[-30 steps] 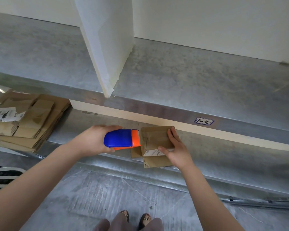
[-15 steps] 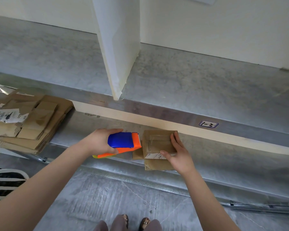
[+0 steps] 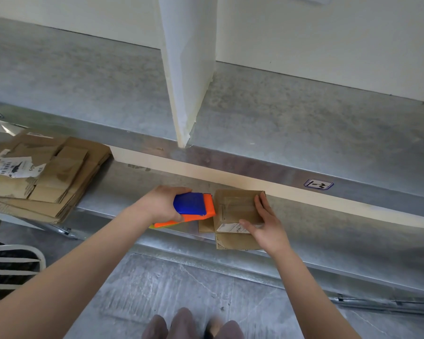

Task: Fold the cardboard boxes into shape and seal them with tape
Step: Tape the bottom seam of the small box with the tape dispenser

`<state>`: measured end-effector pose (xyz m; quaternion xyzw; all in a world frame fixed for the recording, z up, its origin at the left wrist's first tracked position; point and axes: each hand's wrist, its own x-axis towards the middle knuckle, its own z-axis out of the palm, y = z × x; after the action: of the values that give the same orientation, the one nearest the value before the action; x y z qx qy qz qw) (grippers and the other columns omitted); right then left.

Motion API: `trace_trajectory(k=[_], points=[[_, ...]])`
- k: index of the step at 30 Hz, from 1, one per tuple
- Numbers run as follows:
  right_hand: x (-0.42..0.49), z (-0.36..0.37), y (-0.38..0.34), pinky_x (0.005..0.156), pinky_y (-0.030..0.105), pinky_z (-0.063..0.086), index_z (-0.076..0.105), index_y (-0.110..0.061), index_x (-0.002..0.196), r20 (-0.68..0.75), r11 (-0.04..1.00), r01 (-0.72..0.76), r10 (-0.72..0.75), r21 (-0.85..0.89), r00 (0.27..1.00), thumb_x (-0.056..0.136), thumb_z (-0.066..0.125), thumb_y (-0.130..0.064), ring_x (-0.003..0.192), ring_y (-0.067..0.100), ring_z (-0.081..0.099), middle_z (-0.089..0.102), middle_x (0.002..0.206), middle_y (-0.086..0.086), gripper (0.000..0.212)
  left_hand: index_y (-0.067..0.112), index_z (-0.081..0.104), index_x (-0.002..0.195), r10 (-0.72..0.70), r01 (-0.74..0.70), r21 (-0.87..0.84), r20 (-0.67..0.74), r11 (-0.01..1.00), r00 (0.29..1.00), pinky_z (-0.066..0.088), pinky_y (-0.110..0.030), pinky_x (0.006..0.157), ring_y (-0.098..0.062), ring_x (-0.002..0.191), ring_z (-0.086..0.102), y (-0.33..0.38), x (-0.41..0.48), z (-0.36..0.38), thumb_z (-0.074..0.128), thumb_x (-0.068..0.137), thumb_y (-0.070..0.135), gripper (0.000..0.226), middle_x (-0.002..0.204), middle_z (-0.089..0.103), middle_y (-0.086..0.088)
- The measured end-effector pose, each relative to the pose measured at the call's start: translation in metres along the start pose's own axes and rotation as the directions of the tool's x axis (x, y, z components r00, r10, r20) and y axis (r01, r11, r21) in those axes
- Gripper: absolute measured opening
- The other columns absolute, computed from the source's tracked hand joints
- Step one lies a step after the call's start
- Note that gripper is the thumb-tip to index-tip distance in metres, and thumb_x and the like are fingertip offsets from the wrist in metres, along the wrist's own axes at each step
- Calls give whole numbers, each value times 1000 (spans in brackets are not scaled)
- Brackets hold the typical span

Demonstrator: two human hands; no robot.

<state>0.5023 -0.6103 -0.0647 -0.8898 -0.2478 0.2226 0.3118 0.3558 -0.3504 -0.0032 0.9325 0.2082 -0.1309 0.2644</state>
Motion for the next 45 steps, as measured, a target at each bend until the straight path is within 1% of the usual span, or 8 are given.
trace_trajectory(k=[7, 10, 13, 19, 29, 34, 39, 45], points=[[0, 0, -1, 114, 33, 33, 18, -36, 153, 11, 1000, 0, 0, -24, 1000, 83, 64, -57, 146, 7, 20, -3, 149, -37, 86, 32, 47, 136, 19, -22, 41, 66, 999, 998, 46, -27, 82, -16, 99, 54, 5, 11, -5, 77, 71, 27, 72, 121, 59, 4], [0, -1, -4, 113, 32, 34, 17, -37, 153, 12, 999, -7, 7, -31, 1000, 84, 64, -56, 146, 6, 21, -2, 150, -37, 86, 32, 54, 124, 23, -31, 122, 64, 992, 998, 52, -35, 83, -20, 96, 58, 14, 18, -9, 73, 73, 26, 55, 108, 63, 3], [-1, -2, -5, 113, 31, 34, 17, -37, 153, 20, 1000, -14, 14, -25, 1000, 84, 64, -56, 146, 7, 21, 0, 154, -33, 86, 35, 57, 110, 70, -82, 297, 49, 951, 996, 48, -28, 74, -21, 93, 61, 21, 11, 20, 64, 79, 36, 32, 90, 59, 7], [2, -1, -2, 115, 31, 32, 18, -36, 153, 20, 1000, -10, 11, -11, 1000, 83, 64, -57, 146, 5, 19, 1, 154, -33, 86, 50, 44, 132, 25, -15, 163, -56, 986, 998, 51, -36, 77, -26, 101, 59, -1, -2, 55, 65, 71, 36, 66, 104, 62, 2], [0, -5, -4, 113, 29, 33, 17, -37, 153, 28, 1000, 4, -4, 6, 1000, 84, 64, -57, 146, 5, 21, -1, 150, -37, 86, 47, 43, 131, -36, 55, 171, -112, 984, 993, 50, -37, 82, -24, 102, 59, -37, -15, 15, 49, 56, 63, 77, 103, 59, 6], [-1, -5, -5, 113, 29, 33, 16, -37, 153, 32, 1000, 4, -4, 3, 999, 84, 64, -57, 146, 5, 20, -3, 147, -39, 86, 43, 38, 140, -72, 91, 226, -91, 970, 993, 47, -38, 85, -25, 108, 48, -67, -13, 5, 53, 57, 61, 87, 112, 56, 4], [0, -6, -5, 115, 29, 30, 16, -36, 154, 31, 1000, 2, -2, 5, 1000, 84, 64, -55, 146, 6, 19, -2, 148, -38, 87, 37, 49, 137, 29, 2, 189, -157, 982, 987, 46, -43, 87, -26, 111, 44, -82, -7, 7, 44, 58, 71, 86, 115, 52, 0], [1, -5, -4, 117, 33, 28, 15, -35, 154, 37, 1000, 0, 0, 4, 999, 84, 65, -54, 147, 6, 17, -3, 149, -38, 87, 25, 52, 138, 127, -46, 409, -174, 912, 977, 40, -48, 84, -34, 110, 50, -89, 7, 11, 67, 62, 54, 83, 117, 57, -3]])
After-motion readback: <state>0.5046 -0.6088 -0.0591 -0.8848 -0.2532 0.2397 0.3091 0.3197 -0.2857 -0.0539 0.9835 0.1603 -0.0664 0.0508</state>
